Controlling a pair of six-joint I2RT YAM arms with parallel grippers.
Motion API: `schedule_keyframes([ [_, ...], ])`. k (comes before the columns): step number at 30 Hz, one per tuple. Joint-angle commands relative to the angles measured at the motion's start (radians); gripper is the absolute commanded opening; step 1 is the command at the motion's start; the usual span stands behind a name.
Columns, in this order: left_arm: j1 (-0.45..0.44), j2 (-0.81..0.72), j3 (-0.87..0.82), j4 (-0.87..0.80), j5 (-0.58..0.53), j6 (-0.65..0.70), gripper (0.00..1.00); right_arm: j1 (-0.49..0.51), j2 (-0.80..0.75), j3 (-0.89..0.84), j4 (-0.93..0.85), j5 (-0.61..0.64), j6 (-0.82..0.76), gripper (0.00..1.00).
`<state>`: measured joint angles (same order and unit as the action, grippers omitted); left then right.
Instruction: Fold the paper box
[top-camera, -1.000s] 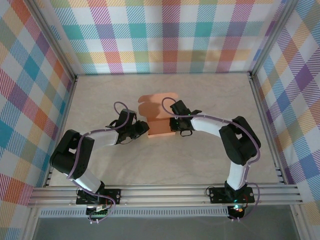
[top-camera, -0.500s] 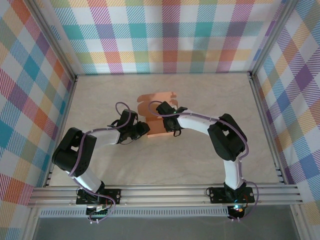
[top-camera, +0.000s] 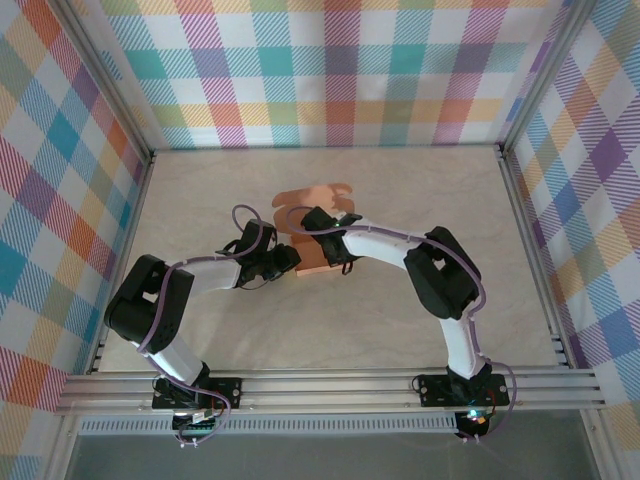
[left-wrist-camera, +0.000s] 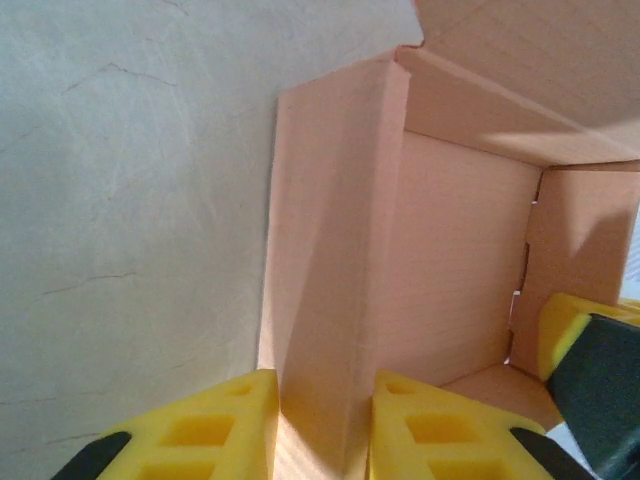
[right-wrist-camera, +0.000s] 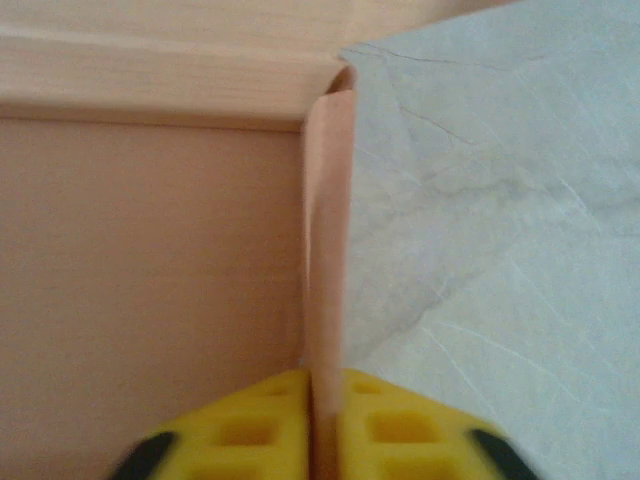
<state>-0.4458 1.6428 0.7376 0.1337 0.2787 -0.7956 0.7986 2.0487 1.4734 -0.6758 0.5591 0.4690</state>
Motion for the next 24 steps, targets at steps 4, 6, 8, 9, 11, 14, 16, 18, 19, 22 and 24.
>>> schedule_keyframes([
  [4,-0.007,0.015,0.014,-0.058,-0.009,0.008,0.27,-0.002,0.048,0.029,-0.076,0.049,0.023,0.08],
  [6,-0.007,0.012,0.014,-0.06,-0.01,0.008,0.27,-0.002,0.058,0.033,-0.085,0.054,0.023,0.0],
  [8,-0.007,0.012,0.013,-0.06,-0.011,0.008,0.27,-0.002,0.065,0.034,-0.093,0.065,0.022,0.0],
  [9,-0.008,0.012,0.012,-0.061,-0.012,0.007,0.27,-0.002,0.07,0.037,-0.102,0.077,0.024,0.0],
  [11,-0.008,0.015,0.012,-0.06,-0.011,0.006,0.27,-0.002,0.076,0.041,-0.114,0.094,0.029,0.0],
  [14,-0.008,0.017,0.014,-0.061,-0.013,0.007,0.27,-0.002,0.07,0.038,-0.107,0.099,0.026,0.17],
  [16,-0.008,0.018,0.016,-0.064,-0.013,0.006,0.27,-0.002,0.072,0.043,-0.108,0.1,0.019,0.0],
  [18,-0.008,0.017,0.02,-0.065,-0.015,0.007,0.27,-0.002,0.083,0.052,-0.118,0.107,0.015,0.0],
  [19,-0.01,0.017,0.02,-0.067,-0.016,0.007,0.27,-0.002,0.089,0.057,-0.124,0.112,0.012,0.0],
  [22,-0.01,0.015,0.02,-0.07,-0.016,0.007,0.27,-0.002,0.081,0.056,-0.122,0.11,0.019,0.0],
  [24,-0.01,0.012,0.021,-0.075,-0.021,0.008,0.27,-0.004,0.047,0.04,-0.094,0.082,0.018,0.17],
])
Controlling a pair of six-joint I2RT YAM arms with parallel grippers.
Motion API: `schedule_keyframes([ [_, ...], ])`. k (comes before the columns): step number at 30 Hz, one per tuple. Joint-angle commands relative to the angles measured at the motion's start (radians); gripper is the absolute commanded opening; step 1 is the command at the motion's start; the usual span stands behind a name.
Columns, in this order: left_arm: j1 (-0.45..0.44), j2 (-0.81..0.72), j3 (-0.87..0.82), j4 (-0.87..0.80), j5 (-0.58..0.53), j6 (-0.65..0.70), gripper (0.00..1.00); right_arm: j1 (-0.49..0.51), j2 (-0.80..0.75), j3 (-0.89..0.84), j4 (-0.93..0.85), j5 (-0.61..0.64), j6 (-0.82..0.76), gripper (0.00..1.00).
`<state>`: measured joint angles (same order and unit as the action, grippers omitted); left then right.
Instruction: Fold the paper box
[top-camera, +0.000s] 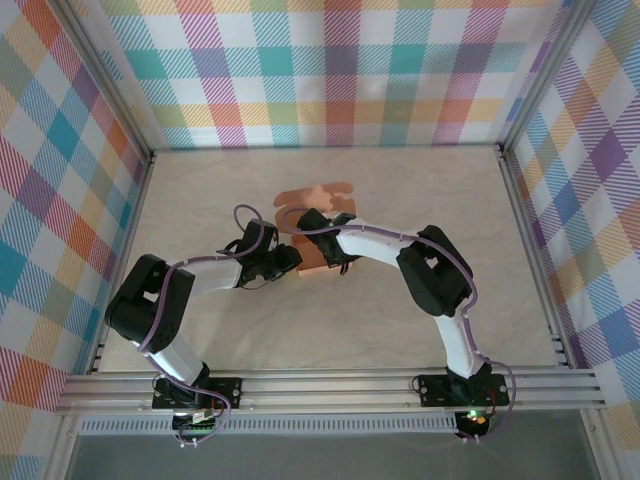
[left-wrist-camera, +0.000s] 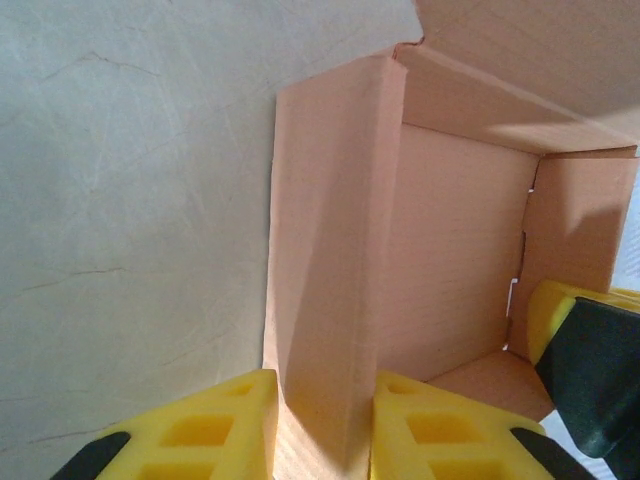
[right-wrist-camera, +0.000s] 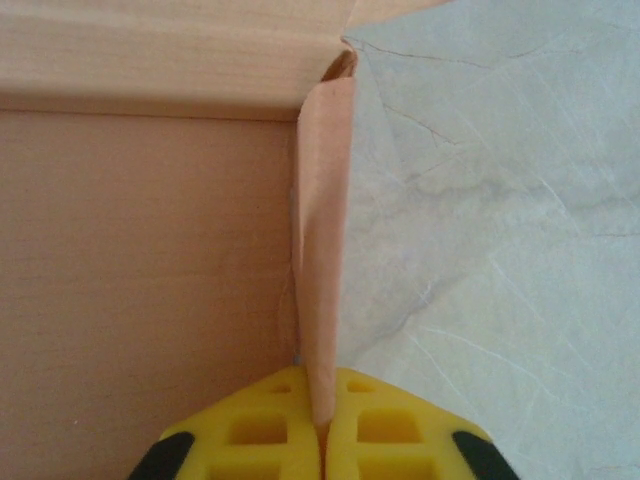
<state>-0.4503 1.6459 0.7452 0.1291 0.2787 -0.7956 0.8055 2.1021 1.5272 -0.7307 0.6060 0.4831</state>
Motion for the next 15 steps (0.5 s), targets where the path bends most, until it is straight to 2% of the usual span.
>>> schedule_keyframes([
  [1,-0.005,0.006,0.015,-0.073,-0.022,0.008,0.27,-0.012,-0.03,-0.026,-0.017,0.012,0.003,0.22],
  [5,-0.006,0.001,0.018,-0.083,-0.028,0.012,0.27,-0.033,-0.115,-0.066,0.062,-0.08,0.004,0.37],
  [15,-0.01,-0.006,0.029,-0.098,-0.03,0.019,0.27,-0.085,-0.184,-0.101,0.144,-0.183,-0.002,0.56],
])
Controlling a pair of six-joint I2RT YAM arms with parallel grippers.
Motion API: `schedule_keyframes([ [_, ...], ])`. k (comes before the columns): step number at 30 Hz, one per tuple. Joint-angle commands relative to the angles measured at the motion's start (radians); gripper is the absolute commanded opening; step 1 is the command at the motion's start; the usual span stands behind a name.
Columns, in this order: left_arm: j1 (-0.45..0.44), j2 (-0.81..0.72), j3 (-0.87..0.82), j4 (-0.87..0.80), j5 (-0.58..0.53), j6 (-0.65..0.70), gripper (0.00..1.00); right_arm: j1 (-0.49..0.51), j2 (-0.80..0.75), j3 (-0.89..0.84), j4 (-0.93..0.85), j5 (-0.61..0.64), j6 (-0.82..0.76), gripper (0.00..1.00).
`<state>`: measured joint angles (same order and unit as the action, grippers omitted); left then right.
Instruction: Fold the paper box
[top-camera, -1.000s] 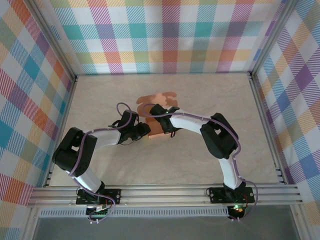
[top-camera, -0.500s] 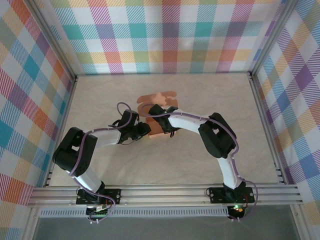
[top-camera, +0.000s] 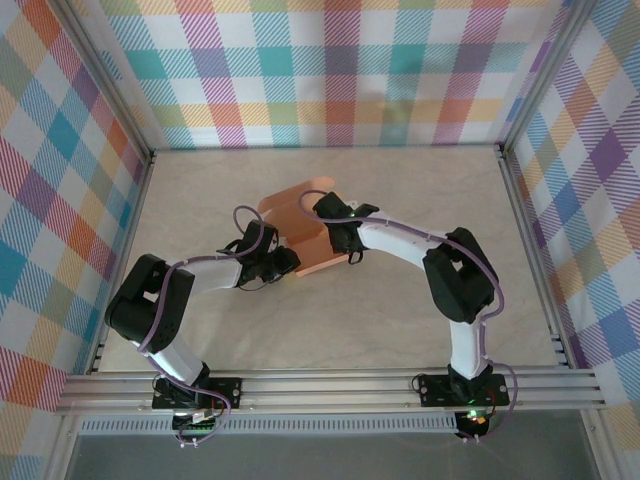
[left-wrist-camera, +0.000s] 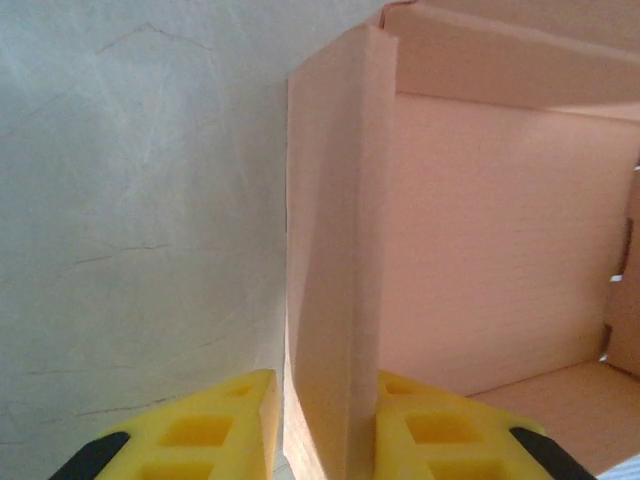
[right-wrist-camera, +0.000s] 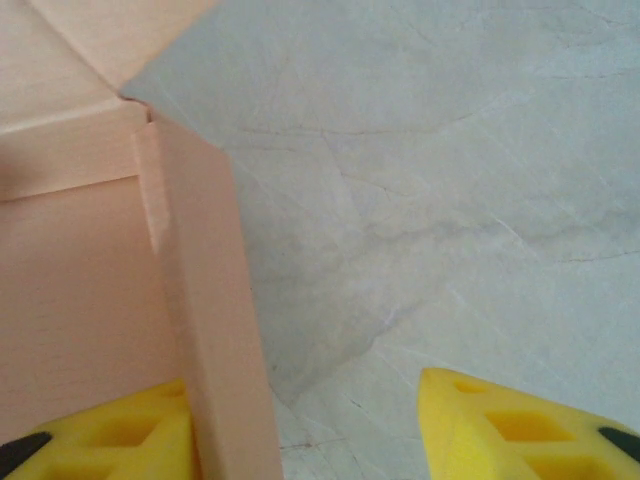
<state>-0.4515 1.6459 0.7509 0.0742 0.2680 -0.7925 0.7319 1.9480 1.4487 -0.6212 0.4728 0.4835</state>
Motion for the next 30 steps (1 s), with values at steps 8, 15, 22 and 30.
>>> schedule_keyframes([
  [8,-0.009,-0.024,0.046,-0.075,-0.026,0.022,0.29,-0.034,-0.052,-0.066,0.117,-0.175,-0.062,0.69],
  [15,-0.009,-0.078,0.096,-0.143,-0.042,0.049,0.37,-0.044,-0.103,-0.121,0.2,-0.26,-0.087,0.74],
  [22,-0.01,-0.106,0.099,-0.194,-0.102,0.081,0.4,-0.063,-0.1,-0.12,0.219,-0.24,-0.138,0.68],
  [30,-0.009,-0.054,0.089,-0.167,-0.096,0.063,0.35,-0.063,-0.031,-0.063,0.209,-0.194,-0.185,0.39],
])
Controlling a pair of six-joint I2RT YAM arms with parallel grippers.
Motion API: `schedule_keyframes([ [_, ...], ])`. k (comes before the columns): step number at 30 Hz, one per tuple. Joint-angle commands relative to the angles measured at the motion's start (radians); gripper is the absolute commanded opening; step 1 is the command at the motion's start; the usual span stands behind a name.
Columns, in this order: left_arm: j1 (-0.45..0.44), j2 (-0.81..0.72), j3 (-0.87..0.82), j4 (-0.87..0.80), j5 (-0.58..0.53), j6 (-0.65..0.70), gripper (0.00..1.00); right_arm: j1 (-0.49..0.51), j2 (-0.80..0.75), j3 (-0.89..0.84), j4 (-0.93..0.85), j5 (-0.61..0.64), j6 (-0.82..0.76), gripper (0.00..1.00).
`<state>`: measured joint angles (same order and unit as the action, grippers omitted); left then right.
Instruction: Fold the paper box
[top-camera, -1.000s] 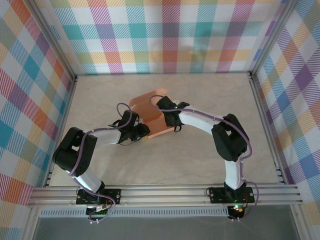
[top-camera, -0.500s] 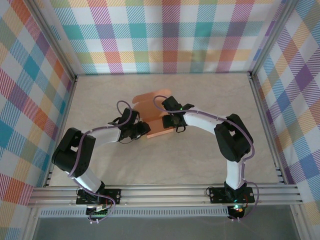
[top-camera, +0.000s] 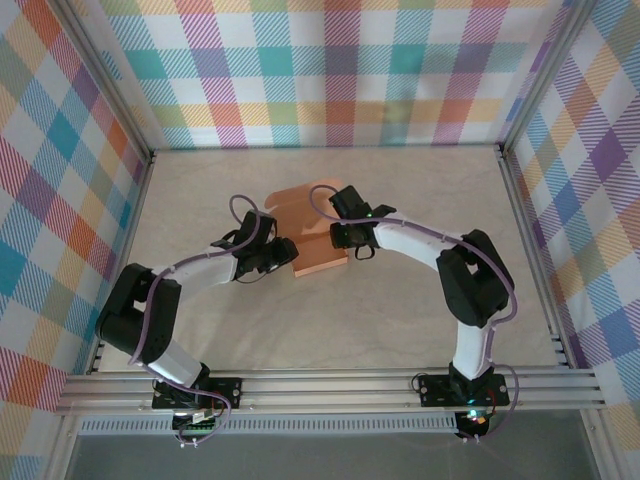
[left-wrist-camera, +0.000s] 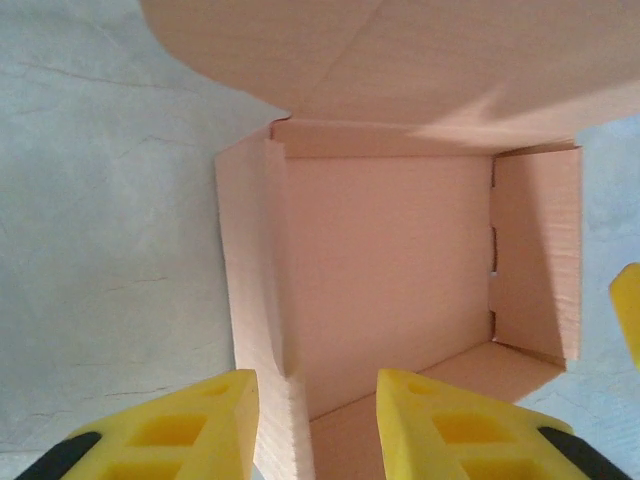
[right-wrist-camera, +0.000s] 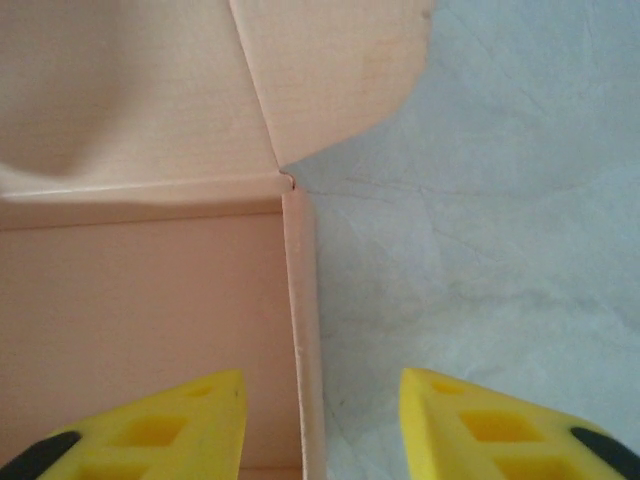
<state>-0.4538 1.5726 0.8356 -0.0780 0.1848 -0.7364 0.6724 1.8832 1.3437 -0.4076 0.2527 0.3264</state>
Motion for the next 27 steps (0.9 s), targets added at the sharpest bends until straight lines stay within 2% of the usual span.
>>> schedule_keyframes([
  [1,-0.007,0.02,0.004,-0.015,-0.012,0.007,0.35,-0.004,0.034,0.042,-0.006,0.031,-0.03,0.37],
  [4,-0.007,-0.004,-0.004,-0.007,-0.02,0.013,0.35,-0.004,-0.013,0.008,0.024,0.019,-0.037,0.36],
  [8,-0.008,-0.054,0.0,-0.043,-0.071,0.051,0.38,-0.014,-0.091,-0.041,0.072,-0.028,-0.05,0.49],
  [12,-0.006,-0.111,-0.014,-0.04,-0.107,0.07,0.44,-0.039,-0.083,-0.078,0.09,-0.089,0.009,0.58],
  [15,-0.006,-0.176,-0.029,-0.049,-0.148,0.091,0.5,-0.039,-0.076,-0.114,0.12,-0.127,0.053,0.58],
  [19,0.014,-0.264,-0.031,-0.116,-0.198,0.15,0.63,-0.037,-0.073,-0.164,0.165,-0.189,0.108,0.57],
  [27,0.173,-0.355,0.0,-0.19,-0.165,0.281,0.86,-0.009,-0.127,-0.235,0.191,-0.245,0.158,0.44],
])
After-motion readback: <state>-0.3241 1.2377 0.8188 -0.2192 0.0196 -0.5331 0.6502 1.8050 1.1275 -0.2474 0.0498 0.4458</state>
